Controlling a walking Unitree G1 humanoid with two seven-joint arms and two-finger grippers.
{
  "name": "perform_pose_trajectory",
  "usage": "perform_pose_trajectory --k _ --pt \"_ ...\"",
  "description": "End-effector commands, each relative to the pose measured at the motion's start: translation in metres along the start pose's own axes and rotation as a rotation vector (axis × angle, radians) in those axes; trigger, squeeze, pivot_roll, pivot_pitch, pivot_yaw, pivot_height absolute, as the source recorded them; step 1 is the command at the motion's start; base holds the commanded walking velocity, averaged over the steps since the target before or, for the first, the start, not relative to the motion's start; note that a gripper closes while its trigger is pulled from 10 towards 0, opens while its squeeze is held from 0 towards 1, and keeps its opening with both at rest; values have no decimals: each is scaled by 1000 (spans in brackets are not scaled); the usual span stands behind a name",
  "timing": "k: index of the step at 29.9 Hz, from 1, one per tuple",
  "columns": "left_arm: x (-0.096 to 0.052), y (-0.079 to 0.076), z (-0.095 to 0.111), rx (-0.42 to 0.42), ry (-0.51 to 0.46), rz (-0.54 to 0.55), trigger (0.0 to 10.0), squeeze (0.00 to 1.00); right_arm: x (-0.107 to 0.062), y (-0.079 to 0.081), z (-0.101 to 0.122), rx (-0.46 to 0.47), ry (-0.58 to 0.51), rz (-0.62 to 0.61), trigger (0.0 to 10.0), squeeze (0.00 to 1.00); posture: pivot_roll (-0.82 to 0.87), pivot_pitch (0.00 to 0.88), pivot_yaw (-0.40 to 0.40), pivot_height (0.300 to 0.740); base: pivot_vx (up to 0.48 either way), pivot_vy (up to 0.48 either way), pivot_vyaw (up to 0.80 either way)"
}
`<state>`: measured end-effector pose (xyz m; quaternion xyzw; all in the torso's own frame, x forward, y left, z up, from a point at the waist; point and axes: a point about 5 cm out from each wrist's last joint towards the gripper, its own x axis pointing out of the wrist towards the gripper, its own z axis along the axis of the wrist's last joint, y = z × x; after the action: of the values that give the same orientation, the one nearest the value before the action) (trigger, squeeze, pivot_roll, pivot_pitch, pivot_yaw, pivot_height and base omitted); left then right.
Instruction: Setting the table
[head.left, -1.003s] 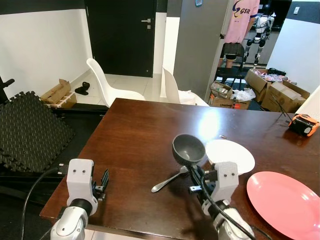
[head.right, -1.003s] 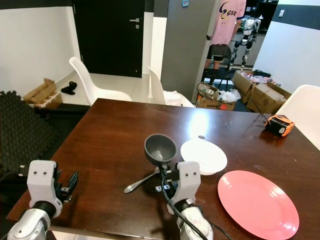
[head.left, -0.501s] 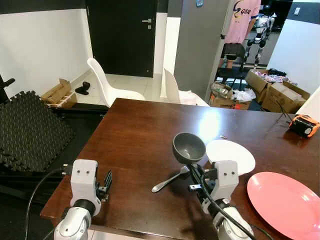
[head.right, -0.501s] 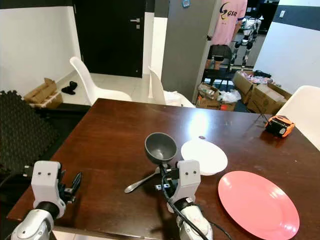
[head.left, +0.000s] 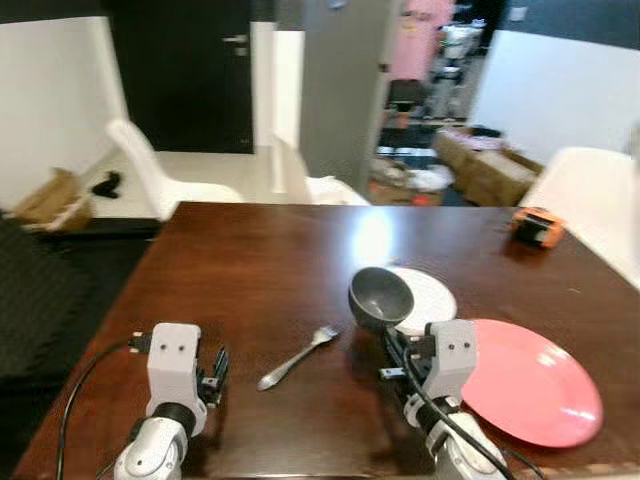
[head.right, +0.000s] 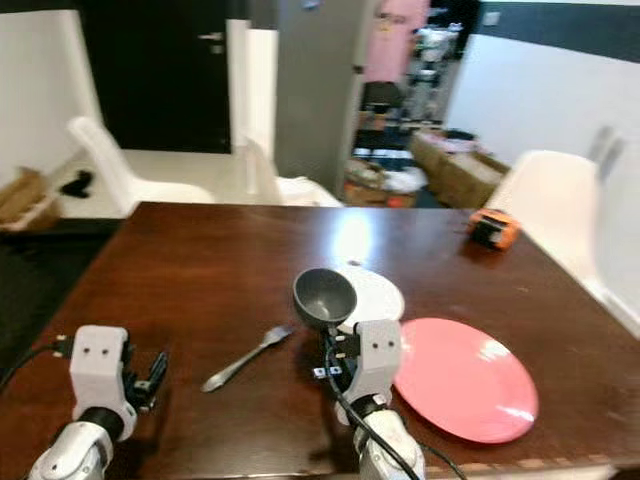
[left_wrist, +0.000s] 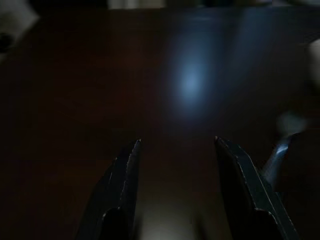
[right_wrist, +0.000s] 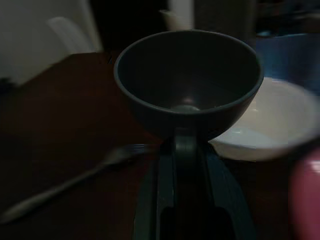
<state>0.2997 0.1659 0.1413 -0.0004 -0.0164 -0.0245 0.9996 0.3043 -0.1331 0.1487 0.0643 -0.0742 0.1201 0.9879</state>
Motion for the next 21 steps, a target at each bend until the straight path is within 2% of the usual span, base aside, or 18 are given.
perform_pose_trajectory --k 1,5,11,18,21 --pt "-3 3 -7 6 33 8 10000 0 -1 1 -2 8 10 2 10000 0 7 76 27 740 0 0 0" --pt "-3 2 -8 9 35 6 10000 0 -1 1 -2 8 11 2 10000 0 6 76 26 740 0 0 0" --pt "-2 2 -9 10 37 5 10000 0 0 1 -3 6 12 5 10000 0 8 73 25 740 0 0 -800" --pt "-2 1 -9 11 38 3 10000 0 1 2 -2 3 11 10 10000 0 7 65 24 740 0 0 0" --pt "-2 1 -10 11 38 1 10000 0 1 2 -2 1 11 11 10000 0 7 64 24 740 0 0 -533"
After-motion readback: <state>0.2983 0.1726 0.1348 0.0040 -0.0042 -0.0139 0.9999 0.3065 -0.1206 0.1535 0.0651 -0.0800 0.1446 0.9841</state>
